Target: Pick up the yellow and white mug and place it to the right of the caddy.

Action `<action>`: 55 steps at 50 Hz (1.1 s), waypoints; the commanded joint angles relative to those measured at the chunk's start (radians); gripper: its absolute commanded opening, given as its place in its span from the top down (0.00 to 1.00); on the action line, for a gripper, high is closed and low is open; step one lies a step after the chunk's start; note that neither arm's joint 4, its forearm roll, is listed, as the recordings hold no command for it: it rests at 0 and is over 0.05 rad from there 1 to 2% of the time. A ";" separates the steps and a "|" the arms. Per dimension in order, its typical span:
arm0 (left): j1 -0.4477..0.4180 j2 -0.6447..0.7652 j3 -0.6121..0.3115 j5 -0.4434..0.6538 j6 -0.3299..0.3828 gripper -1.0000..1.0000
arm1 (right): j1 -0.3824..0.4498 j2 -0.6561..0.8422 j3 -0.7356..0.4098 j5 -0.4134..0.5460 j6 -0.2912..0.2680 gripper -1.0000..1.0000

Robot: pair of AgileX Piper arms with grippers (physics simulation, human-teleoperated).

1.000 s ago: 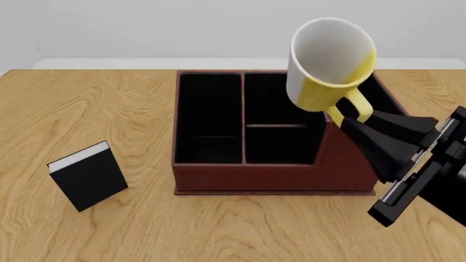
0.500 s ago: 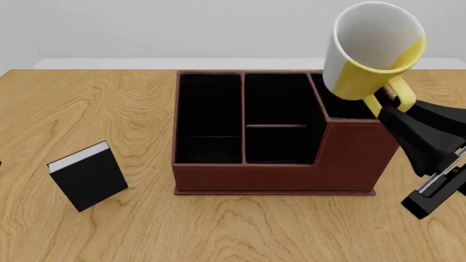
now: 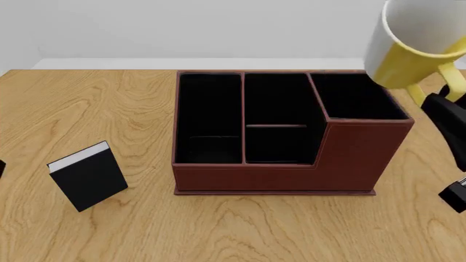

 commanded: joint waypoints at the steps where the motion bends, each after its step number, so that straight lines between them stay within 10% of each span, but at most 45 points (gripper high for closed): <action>1: -0.003 0.000 0.011 -0.008 -0.002 0.00 | -0.054 -0.055 0.004 0.042 0.020 1.00; 55: -0.032 0.000 0.014 -0.006 0.012 0.00 | -0.305 -0.148 -0.042 0.151 0.016 1.00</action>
